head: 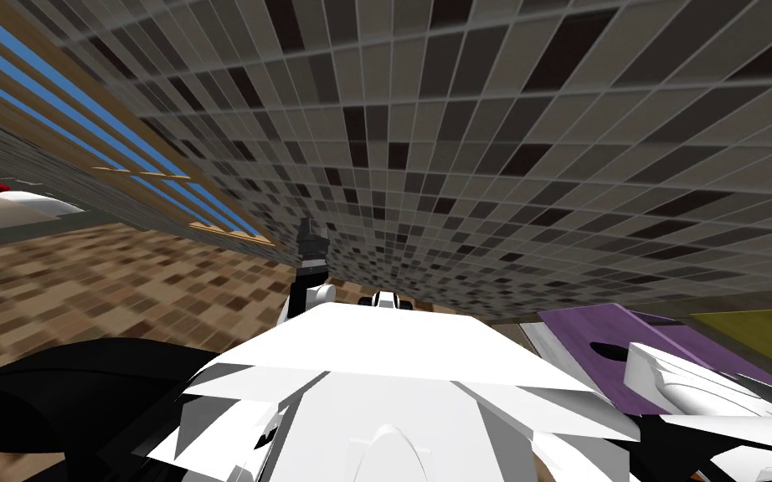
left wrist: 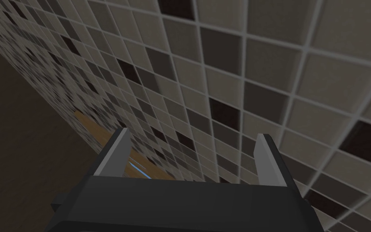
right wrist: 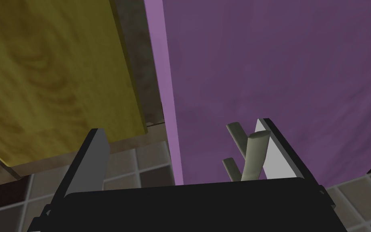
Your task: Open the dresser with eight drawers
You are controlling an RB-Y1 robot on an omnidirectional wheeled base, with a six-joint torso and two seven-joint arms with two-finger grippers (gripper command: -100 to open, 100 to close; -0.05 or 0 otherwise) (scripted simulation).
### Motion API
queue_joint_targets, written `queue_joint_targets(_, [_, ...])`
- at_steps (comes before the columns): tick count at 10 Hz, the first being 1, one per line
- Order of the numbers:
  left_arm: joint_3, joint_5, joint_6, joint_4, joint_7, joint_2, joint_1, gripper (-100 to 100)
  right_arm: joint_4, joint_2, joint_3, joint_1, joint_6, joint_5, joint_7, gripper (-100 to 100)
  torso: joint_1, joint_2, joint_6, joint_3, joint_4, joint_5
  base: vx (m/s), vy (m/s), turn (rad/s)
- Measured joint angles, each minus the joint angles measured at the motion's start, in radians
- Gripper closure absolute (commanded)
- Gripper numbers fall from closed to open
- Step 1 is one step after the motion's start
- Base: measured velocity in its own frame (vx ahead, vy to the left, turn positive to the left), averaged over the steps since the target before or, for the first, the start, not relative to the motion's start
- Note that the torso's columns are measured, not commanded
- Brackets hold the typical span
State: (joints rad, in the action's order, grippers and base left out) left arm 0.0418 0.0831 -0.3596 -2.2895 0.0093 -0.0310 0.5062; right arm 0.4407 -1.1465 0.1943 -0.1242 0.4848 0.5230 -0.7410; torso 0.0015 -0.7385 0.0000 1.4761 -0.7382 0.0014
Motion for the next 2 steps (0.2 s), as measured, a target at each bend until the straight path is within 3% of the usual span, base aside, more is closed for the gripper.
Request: queue_joint_targets(2, [0.000, 0.000, 0.000, 0.000, 0.000, 0.000, 0.000, 0, 0.000, 0.001, 0.000, 0.000, 0.000, 0.000, 0.000, 0, 0.000, 0.000, 0.000, 0.000, 0.000, 0.000, 0.000, 0.000, 0.000])
